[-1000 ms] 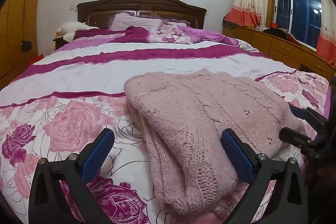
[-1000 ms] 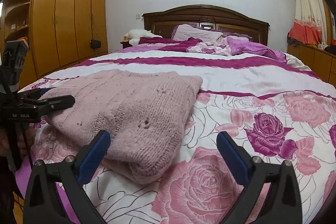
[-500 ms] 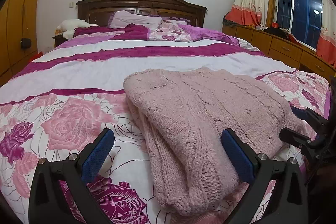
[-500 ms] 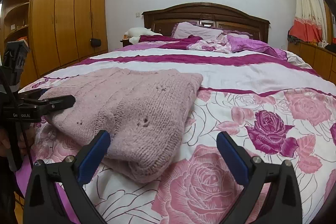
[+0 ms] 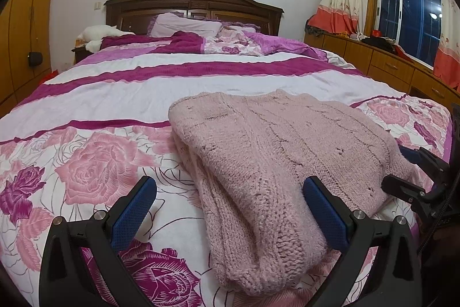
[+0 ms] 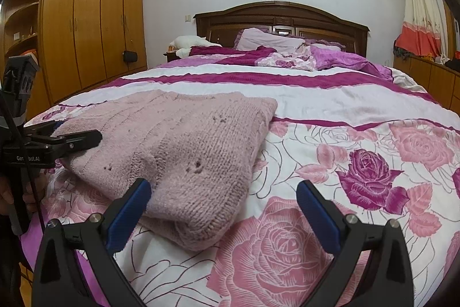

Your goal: Fold small clothes

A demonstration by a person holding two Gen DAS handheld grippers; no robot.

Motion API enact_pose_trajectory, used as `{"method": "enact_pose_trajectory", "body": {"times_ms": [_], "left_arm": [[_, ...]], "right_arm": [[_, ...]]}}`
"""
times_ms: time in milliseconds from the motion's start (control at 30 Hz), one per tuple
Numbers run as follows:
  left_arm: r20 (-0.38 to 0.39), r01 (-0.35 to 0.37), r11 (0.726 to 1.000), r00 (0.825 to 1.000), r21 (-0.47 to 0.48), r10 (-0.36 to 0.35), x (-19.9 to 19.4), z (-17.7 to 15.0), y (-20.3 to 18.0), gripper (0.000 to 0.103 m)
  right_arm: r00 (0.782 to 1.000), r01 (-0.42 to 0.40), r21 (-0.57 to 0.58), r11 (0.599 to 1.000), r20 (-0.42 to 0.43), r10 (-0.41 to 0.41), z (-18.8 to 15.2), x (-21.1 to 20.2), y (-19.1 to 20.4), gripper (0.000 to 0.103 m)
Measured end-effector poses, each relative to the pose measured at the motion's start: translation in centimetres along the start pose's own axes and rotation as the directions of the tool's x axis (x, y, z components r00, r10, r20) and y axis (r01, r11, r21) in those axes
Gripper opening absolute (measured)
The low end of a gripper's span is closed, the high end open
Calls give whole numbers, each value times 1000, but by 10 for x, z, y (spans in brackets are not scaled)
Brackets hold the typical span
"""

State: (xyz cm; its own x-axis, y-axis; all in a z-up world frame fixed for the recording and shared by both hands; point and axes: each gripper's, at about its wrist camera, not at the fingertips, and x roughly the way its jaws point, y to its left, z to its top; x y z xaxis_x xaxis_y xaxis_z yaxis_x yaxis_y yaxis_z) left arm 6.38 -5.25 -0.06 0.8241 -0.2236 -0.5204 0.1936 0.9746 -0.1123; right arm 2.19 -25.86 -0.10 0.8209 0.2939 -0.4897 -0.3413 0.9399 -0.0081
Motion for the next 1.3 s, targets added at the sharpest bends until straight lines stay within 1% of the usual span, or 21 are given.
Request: {"method": "enact_pose_trajectory", "body": {"times_ms": [1300], "left_arm": [[-13,10,1000,1000,-7,-10,6,-3,3,84]], "right_arm": [[1000,0,-2,1000,-20,0,-3,6,-6,103]]}}
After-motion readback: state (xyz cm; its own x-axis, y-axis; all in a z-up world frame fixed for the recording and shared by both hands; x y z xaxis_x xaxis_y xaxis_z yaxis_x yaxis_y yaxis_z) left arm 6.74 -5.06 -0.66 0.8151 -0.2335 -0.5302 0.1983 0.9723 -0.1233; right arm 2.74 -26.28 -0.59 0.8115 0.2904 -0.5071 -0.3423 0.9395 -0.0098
